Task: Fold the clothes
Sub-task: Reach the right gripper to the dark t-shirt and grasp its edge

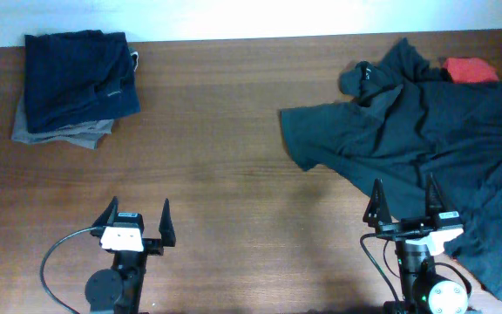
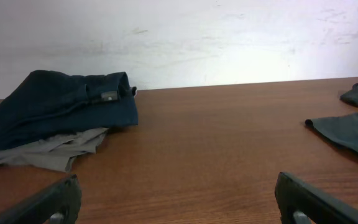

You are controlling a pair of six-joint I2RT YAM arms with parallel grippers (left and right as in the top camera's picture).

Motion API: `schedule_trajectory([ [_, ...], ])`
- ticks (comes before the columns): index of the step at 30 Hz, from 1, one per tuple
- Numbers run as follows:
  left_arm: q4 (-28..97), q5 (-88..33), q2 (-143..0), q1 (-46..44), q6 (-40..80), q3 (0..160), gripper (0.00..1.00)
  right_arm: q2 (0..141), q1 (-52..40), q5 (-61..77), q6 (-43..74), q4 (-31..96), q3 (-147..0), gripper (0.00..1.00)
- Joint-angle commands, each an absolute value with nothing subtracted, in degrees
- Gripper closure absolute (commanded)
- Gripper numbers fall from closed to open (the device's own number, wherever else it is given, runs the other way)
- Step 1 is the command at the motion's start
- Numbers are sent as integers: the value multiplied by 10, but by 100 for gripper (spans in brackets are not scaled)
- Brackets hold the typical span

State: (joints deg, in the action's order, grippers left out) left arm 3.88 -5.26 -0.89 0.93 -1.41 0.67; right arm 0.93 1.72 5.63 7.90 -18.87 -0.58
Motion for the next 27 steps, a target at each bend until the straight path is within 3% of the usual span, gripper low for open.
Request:
schedule_trajectory([
  [1, 43, -45, -4, 12, -9, 5, 1, 28, 16, 49, 60, -194, -12, 1],
  [6, 43, -45, -4, 12, -8, 5, 1, 194, 16, 89, -2, -193, -77, 1],
  [11, 43, -45, -4, 12, -8, 5, 1, 461, 15, 141, -52, -164, -227, 1],
  [21, 43, -45, -4, 12, -8, 5, 1, 930, 11, 191, -41, 245, -686, 2],
  [27, 43, -44, -4, 12, -8, 5, 1, 1072, 7, 187, -41, 333, -809, 2],
])
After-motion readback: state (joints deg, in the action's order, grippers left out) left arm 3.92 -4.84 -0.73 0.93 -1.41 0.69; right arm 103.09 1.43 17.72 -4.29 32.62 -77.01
